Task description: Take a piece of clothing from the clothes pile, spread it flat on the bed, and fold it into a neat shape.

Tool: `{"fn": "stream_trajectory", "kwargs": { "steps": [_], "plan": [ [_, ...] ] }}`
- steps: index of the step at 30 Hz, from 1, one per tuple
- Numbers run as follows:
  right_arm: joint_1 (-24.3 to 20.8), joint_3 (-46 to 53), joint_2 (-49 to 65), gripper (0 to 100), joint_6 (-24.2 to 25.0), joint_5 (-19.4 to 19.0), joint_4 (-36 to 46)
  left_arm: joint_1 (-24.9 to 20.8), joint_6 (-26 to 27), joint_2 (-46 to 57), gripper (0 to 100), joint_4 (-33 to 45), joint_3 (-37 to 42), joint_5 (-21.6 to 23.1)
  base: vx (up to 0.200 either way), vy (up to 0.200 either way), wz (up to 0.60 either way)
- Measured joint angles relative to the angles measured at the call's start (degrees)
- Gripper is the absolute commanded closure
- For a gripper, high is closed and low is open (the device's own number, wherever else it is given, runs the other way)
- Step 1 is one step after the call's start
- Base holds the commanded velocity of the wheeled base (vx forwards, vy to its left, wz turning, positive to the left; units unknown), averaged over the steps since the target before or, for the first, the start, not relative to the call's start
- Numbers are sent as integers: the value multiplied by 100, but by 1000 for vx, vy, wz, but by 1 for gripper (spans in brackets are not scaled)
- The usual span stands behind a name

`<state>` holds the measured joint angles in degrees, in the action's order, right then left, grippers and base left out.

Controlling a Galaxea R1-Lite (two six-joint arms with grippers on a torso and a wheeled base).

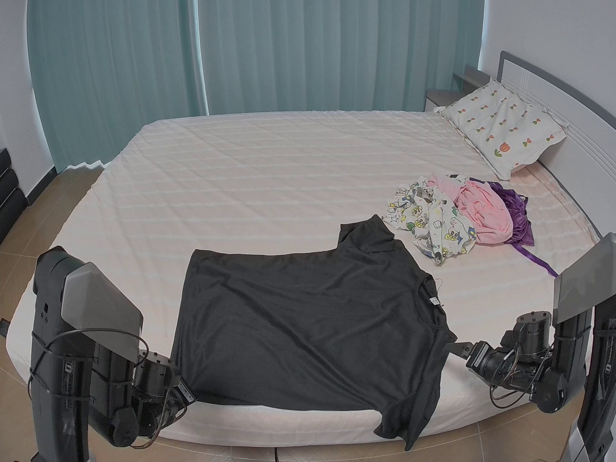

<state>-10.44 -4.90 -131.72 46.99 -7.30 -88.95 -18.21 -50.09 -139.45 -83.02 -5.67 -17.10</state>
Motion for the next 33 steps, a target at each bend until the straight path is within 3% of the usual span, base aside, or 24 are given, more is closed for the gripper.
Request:
{"fn": "stream_trajectory", "kwargs": {
  "steps": [5,14,18,23,24,29,33],
  "plan": [
    [5,-319,-188,0,-740,-6,-2,77,-2,171,100,6,383,-35,0,0,0],
    [-12,-680,-656,0,-1457,-154,0,306,261,347,100,343,463,-229,0,0,0],
    [-15,-990,-767,0,-1532,-197,121,322,263,364,100,424,466,-249,0,0,0],
    [2,-1506,-802,0,-1532,-211,859,315,252,347,100,422,466,-148,0,0,0],
    [5,-1626,-797,100,-1530,-211,1073,315,250,343,100,419,466,-112,0,0,0],
    [16,-2434,-750,100,-1520,-151,2253,315,230,317,100,356,468,28,0,0,0],
    [145,-2875,-638,100,-1556,-117,2690,325,213,282,100,184,466,88,0,0,0]
  ]
}}
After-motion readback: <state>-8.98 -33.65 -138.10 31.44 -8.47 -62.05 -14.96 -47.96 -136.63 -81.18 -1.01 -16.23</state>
